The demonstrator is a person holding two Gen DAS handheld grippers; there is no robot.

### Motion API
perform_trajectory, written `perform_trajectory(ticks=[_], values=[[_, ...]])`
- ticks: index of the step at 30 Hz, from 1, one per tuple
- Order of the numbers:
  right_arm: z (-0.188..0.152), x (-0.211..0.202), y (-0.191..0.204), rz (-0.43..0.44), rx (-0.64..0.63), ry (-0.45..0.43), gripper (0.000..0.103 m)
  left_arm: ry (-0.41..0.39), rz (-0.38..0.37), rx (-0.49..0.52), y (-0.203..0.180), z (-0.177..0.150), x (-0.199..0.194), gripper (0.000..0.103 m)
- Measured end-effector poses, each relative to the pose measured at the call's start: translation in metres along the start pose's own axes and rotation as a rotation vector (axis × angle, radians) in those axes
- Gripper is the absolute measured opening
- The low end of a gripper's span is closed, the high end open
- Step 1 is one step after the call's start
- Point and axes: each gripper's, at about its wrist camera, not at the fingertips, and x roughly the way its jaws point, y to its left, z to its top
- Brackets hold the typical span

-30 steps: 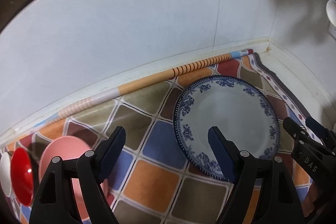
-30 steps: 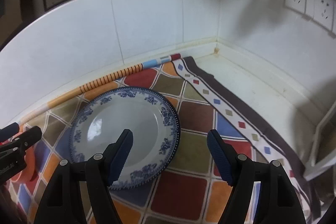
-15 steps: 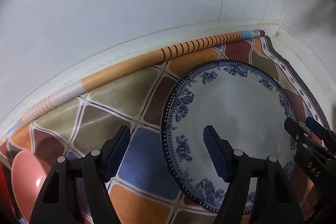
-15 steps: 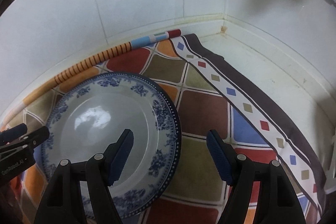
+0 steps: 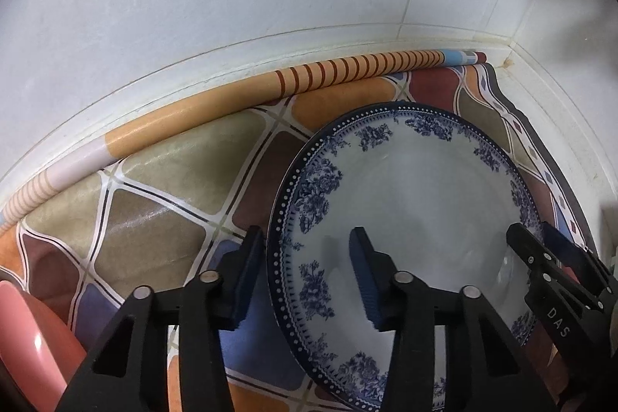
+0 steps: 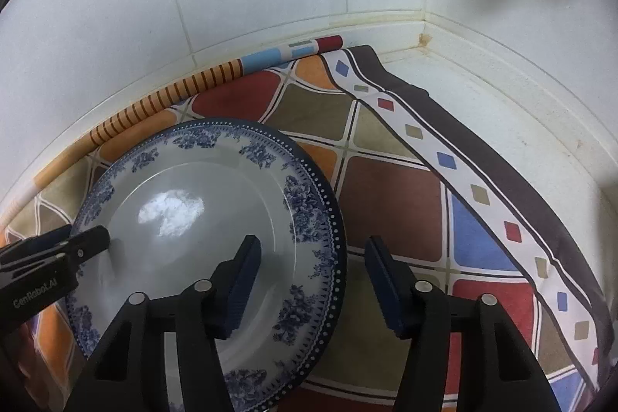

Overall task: Organize plates and bowls
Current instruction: 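Close both grippers on the rim of the smaller blue-and-white plate, then carry the plate with both grippers and lower it onto the plate stack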

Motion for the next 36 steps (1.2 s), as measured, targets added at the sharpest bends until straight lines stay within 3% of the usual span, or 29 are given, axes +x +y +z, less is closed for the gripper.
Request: perform_trajectory(ticks=[4, 11, 20, 36], values=[[0.003, 0.002, 0.002, 0.003, -0.016, -0.002, 0.045, 0.004, 0.004, 0.002, 0.000, 0.001, 0.000, 0.036], [0.002, 0.001, 0.005, -0.016, -0.046, -0.008, 0.038, 0.006, 0.006, 0.013, 0.000, -0.001, -0.003, 0.035], [-0.009, -0.019, 0.008, -0.031, -0.069, -0.029, 0.038, -0.012, -0.008, 0.012, 0.005, -0.015, -0.023, 0.035], [-0.036, -0.099, 0.032, -0.034, -0.114, -0.110, 0.038, -0.096, -0.002, -0.013, 0.032, -0.063, -0.105, 0.036]])
